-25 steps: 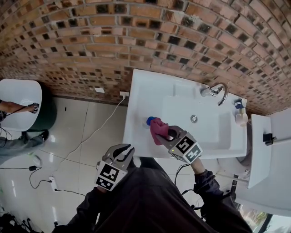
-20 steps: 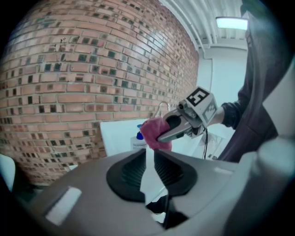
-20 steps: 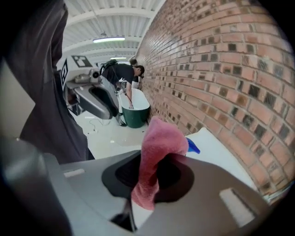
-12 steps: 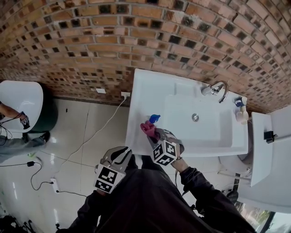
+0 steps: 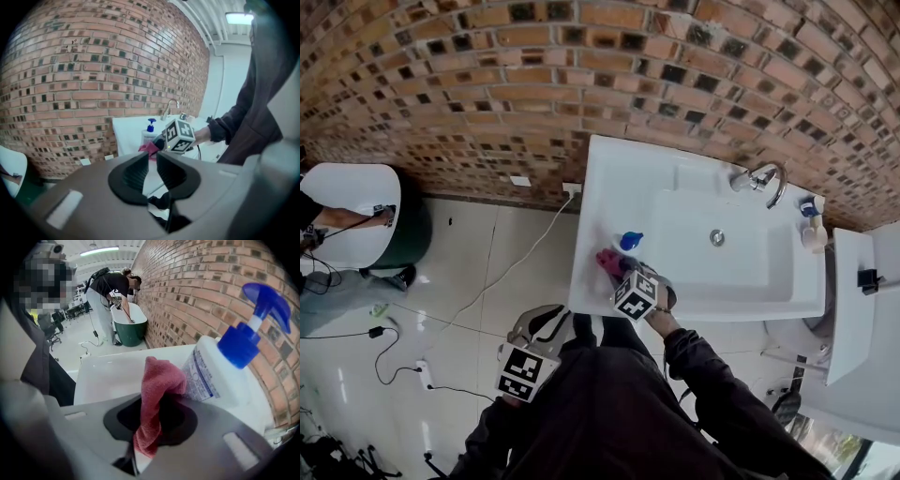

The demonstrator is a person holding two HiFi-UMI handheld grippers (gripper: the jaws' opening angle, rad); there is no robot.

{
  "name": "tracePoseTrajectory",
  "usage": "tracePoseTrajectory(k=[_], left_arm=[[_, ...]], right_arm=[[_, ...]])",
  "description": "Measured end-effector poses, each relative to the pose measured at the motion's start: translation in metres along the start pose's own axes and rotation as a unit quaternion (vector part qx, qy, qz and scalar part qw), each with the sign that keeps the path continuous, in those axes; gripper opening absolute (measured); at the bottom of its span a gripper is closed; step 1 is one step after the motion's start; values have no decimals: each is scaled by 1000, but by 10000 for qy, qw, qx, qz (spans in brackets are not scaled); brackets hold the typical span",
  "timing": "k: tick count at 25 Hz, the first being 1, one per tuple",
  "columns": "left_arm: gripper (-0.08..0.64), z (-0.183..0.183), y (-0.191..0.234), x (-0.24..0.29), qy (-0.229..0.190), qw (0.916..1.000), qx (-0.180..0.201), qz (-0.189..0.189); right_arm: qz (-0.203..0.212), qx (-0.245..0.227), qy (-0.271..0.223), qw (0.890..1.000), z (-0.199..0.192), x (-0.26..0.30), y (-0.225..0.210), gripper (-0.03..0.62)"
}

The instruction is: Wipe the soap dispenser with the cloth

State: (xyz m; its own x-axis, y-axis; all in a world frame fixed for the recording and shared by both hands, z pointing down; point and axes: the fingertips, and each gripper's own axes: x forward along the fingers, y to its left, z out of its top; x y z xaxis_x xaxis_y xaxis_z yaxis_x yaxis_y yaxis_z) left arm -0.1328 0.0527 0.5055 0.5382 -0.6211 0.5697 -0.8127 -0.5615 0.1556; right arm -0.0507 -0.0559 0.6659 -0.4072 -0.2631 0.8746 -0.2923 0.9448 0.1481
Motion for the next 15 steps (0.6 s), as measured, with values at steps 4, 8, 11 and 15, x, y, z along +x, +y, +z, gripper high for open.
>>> tracePoseTrajectory(k=[4,8,11,15], left_arm=[[61,2,-1,7,74,9999,50,-107],[71,11,-3,22,42,9994,159,-319],[75,21,-4,34,15,9984,274,-497],[87,30,-6,48,19,9968,414,-688]], right_arm=[[143,235,-505,9983,14,-18,3,61],[378,1271,-1414,9810,19,-71,4,61],[472,2380,-1945,9504,7,-110,-10,60],[504,3692,-2599,8908,-2,-140,-47,60]])
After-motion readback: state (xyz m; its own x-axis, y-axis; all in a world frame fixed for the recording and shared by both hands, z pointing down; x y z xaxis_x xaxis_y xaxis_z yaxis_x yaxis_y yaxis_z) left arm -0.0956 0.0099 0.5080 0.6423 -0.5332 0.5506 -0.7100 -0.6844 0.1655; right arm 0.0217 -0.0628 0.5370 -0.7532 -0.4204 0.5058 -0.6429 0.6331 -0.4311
